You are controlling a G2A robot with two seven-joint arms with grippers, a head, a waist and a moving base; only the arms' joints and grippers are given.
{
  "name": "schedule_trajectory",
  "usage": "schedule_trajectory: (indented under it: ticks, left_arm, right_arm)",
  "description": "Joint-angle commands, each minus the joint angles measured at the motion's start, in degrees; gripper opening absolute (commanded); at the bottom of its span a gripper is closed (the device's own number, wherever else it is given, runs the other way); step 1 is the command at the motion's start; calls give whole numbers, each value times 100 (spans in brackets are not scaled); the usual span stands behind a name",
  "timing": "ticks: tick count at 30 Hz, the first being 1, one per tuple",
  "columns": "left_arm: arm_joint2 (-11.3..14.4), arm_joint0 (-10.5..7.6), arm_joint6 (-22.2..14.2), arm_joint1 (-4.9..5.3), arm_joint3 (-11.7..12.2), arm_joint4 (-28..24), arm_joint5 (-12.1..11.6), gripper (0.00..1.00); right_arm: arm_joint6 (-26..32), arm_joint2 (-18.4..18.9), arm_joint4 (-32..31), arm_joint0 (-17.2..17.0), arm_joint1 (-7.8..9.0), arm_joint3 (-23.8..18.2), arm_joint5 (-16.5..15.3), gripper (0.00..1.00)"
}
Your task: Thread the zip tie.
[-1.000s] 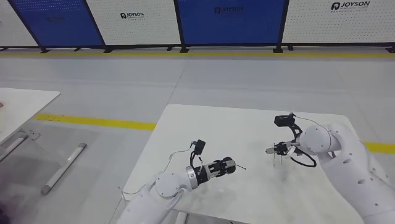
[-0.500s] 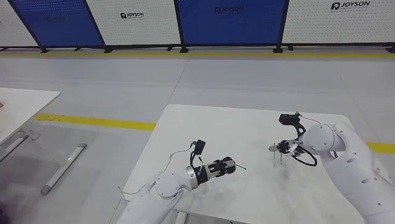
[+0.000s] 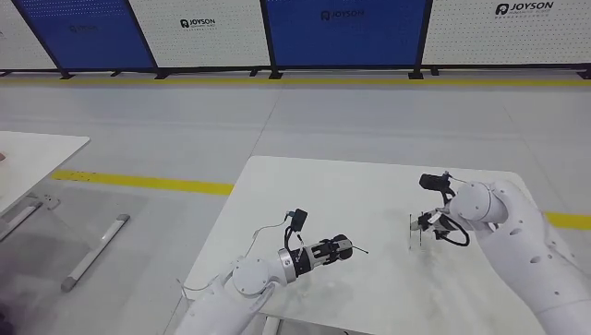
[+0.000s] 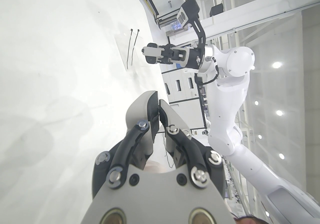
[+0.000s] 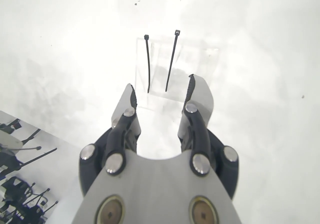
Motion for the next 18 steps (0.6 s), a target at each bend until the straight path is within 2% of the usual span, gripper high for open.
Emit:
schedule_trajectory:
  ticks: [1, 9, 13, 18]
  left_arm:
    - [0, 0, 0, 0, 0, 0, 0, 0]
    - [0, 0, 0, 0, 0, 0, 0, 0]
    - [0, 0, 0, 0, 0, 0, 0, 0]
    - [0, 0, 0, 0, 0, 0, 0, 0]
  right_arm:
    - [-28, -41, 26, 40, -34, 106, 8, 41]
    - [-72, -178, 43, 165, -148, 399, 66, 41]
    - [-70, -255, 28, 228, -207, 546, 105, 36]
    - [-103, -337, 68, 329, -295, 784, 91, 36]
